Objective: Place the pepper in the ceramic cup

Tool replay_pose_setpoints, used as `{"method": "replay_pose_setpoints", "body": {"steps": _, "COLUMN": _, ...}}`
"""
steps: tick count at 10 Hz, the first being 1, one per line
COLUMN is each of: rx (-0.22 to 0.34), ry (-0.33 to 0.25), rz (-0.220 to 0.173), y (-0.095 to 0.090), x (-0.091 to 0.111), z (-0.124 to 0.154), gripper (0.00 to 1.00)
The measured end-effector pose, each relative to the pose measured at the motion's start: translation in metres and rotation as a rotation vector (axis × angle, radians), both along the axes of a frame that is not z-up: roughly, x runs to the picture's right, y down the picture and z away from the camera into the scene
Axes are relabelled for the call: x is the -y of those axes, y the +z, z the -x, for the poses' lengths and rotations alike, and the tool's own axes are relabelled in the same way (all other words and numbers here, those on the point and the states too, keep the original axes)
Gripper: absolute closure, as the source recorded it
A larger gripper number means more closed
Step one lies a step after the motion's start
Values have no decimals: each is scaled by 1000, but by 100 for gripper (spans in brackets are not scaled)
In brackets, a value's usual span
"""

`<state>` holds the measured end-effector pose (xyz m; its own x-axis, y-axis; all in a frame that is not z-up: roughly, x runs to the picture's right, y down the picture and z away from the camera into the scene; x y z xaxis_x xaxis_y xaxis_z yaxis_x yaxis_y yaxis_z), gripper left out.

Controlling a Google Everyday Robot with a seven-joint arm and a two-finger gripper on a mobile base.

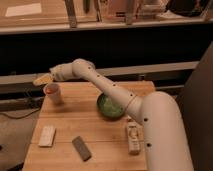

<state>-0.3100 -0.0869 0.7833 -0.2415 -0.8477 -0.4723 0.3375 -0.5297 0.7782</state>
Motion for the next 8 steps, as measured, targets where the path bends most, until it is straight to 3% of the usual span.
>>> {"method": "replay_pose_setpoints", "body": {"steps": 8, "rx": -105, "ry": 202, "rz": 16, "y": -21, "x": 3, "z": -45, "gripper": 20}}
